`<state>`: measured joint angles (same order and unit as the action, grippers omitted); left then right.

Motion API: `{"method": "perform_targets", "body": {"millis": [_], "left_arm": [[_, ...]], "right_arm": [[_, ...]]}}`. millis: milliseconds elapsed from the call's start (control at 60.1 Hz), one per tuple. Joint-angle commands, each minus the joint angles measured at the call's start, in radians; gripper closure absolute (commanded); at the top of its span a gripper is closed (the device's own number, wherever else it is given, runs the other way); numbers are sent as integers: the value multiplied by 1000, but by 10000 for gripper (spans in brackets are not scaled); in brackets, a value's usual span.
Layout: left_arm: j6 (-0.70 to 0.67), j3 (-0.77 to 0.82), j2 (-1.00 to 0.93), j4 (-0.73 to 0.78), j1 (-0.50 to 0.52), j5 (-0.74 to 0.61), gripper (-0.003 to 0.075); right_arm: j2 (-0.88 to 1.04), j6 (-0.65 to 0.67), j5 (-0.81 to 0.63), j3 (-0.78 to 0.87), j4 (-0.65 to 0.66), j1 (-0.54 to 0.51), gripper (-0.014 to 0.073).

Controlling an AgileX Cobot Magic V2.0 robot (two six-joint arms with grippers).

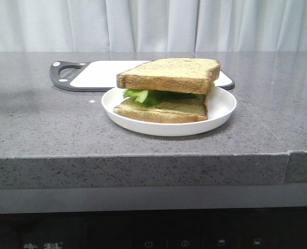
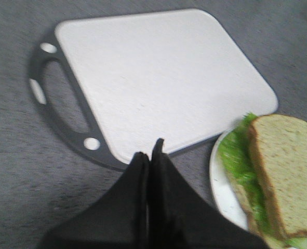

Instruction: Left arm grabs bread, right arm adds lettuce

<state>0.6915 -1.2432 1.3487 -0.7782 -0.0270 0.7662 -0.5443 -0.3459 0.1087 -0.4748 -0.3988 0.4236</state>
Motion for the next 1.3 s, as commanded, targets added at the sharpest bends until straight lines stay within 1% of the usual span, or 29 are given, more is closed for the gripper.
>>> {"method": "perform_targets", "body": {"millis": [0,116,250,316,449,549,616,699,815,1281], "left_arm": [[0,88,-160,13,-9,-224,741],[59,289,-369,22,-9,-420,741],[79,515,-628,27,-9,-532,741],[79,614,-763,35,-9,-547,741],[79,780,-1040,42,-9,-547,741],[79,867,-1232,42,-9,-547,741],[75,905,-1326,42,-9,-543,741],[66,930,-1374,42,-9,-527,741],[67,934,-1352,40,-9,-497,741],[67,934,-1350,40,-9,-495,741]], "right_arm": [[2,-2,-103,-29,9,-5,655],[4,-6,-109,-25,11,-5,655],[61,-38,-160,34,11,-5,655],[109,-38,-184,76,11,-5,655],[201,-38,-183,150,11,-5,655],[240,-38,-160,177,11,-5,655],[244,-38,-158,180,11,-5,655],[244,-38,-166,180,11,-5,655],[244,-38,-162,180,11,-5,655],[244,-38,-159,180,11,-5,655]]}}
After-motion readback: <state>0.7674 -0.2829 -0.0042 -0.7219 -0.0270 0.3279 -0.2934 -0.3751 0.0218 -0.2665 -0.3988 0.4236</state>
